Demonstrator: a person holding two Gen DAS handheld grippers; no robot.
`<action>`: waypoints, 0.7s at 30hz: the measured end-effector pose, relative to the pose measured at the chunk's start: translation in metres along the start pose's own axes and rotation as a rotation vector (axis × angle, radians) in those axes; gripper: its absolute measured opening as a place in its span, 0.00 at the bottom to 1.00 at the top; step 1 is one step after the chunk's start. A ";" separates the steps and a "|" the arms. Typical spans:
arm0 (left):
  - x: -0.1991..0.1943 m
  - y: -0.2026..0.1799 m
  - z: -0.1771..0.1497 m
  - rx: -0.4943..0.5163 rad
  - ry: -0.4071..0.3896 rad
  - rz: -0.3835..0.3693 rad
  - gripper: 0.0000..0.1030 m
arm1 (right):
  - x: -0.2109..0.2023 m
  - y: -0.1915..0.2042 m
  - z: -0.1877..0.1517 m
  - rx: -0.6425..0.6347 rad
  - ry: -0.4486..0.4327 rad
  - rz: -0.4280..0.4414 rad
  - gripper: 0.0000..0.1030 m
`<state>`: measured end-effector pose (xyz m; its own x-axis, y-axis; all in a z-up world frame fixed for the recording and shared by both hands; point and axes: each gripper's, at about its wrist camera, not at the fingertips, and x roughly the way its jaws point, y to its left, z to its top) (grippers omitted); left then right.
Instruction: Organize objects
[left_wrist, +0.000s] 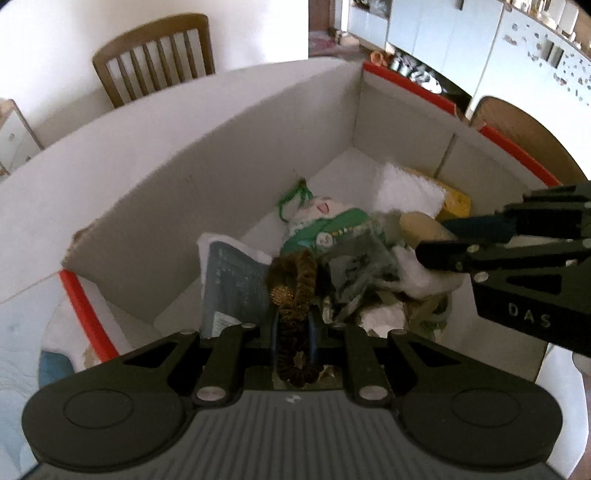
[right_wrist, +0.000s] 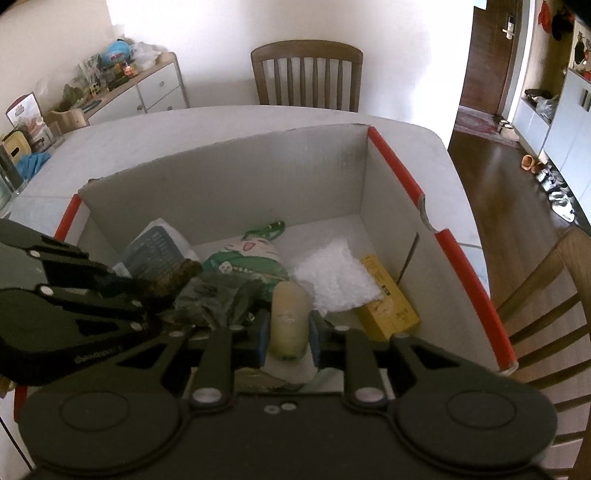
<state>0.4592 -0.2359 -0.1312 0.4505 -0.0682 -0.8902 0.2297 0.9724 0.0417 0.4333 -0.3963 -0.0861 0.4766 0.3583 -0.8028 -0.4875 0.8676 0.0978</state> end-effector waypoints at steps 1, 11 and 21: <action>0.001 0.000 0.001 0.001 0.006 -0.003 0.15 | 0.000 -0.001 0.000 -0.001 -0.002 -0.001 0.23; -0.003 0.003 0.001 -0.031 0.010 -0.015 0.25 | -0.010 0.000 0.001 0.007 -0.022 0.010 0.30; -0.029 0.010 -0.004 -0.072 -0.034 -0.057 0.29 | -0.035 0.004 -0.001 0.014 -0.063 0.019 0.32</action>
<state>0.4444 -0.2237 -0.1068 0.4674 -0.1307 -0.8743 0.1936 0.9801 -0.0430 0.4135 -0.4053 -0.0588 0.5125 0.3953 -0.7623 -0.4868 0.8650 0.1212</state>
